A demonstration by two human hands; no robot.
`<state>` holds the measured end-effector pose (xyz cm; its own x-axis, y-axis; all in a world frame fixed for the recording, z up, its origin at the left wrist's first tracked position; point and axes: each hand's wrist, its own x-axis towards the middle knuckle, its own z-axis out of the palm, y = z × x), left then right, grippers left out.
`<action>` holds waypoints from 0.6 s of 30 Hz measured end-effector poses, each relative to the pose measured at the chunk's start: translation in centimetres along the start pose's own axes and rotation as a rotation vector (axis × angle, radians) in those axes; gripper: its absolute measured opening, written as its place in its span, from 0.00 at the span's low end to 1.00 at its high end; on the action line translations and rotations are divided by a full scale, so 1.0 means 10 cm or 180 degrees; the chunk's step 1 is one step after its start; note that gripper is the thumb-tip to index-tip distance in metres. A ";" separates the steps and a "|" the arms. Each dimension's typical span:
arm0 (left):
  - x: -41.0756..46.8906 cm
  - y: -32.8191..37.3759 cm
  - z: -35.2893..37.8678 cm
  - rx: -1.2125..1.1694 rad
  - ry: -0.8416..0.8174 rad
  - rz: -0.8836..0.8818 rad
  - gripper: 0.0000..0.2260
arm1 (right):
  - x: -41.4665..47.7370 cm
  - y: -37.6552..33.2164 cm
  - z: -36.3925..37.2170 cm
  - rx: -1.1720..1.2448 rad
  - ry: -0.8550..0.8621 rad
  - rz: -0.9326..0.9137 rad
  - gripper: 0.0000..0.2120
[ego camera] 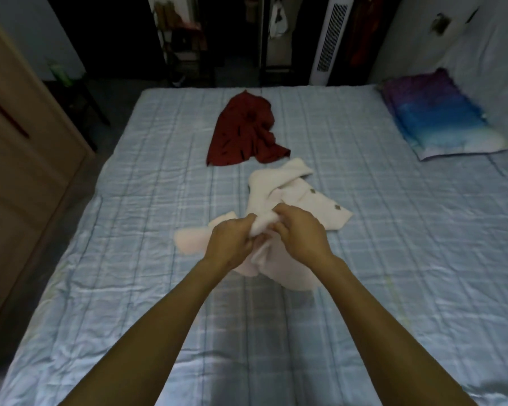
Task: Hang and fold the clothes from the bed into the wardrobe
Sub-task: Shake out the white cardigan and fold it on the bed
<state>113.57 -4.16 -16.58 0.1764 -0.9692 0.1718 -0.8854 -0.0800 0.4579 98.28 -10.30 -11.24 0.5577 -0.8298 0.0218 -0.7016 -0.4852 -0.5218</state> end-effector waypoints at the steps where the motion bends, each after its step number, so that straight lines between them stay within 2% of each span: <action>1: 0.04 0.05 -0.10 -0.0013 0.0109 -0.0040 0.17 | 0.01 -0.05 -0.06 0.0074 0.0106 -0.0025 0.08; 4: 0.18 0.23 -0.45 -0.0124 0.0357 -0.0086 0.18 | 0.03 -0.18 -0.27 0.0443 0.0507 -0.0125 0.11; 8: 0.32 0.41 -0.86 0.0043 0.0716 -0.0125 0.12 | 0.03 -0.24 -0.47 0.0621 0.0820 -0.0202 0.14; 12: 0.37 0.61 -1.17 0.0116 0.0933 -0.0206 0.11 | -0.08 -0.23 -0.53 0.0706 0.0858 0.0046 0.20; 18: 0.41 0.83 -1.43 0.0016 0.1238 -0.0158 0.11 | -0.25 -0.30 -0.51 0.0658 0.0584 0.0370 0.28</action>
<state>113.14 -5.42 0.39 0.3680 -0.8036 0.4678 -0.8736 -0.1265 0.4699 96.72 -8.23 -5.39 0.3762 -0.9216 0.0958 -0.6402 -0.3333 -0.6921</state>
